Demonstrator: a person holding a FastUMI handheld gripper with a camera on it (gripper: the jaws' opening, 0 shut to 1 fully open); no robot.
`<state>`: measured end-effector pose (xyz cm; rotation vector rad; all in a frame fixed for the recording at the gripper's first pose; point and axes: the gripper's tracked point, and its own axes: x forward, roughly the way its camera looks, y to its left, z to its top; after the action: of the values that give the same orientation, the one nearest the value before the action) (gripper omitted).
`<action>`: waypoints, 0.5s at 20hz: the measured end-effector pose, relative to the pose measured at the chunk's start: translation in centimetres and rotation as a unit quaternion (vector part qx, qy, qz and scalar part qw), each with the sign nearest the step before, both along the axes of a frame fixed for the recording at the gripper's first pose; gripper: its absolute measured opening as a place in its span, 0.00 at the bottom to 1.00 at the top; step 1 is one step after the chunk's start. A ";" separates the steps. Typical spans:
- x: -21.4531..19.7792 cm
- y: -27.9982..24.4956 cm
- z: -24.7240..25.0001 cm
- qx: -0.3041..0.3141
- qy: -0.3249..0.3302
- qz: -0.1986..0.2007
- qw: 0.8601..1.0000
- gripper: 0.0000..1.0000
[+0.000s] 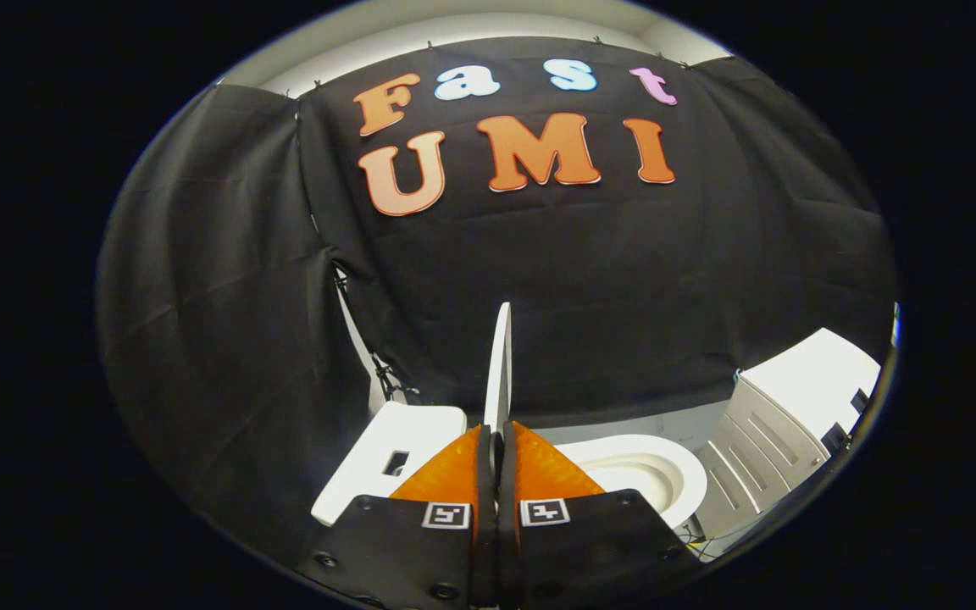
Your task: Open the toilet lid.
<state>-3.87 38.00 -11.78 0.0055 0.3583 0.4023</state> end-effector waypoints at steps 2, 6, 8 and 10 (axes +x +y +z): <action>-0.5 1.5 -0.1 -0.010 -0.005 0.011 1.000 0.08; -1.2 3.6 -0.3 -0.020 -0.012 0.012 1.000 0.08; -1.8 5.0 -0.6 -0.030 -0.017 0.021 0.999 0.08; -2.3 6.0 -1.0 -0.028 -0.019 0.020 0.999 0.08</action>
<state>-6.15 44.00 -12.73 -0.0634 0.3329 0.4306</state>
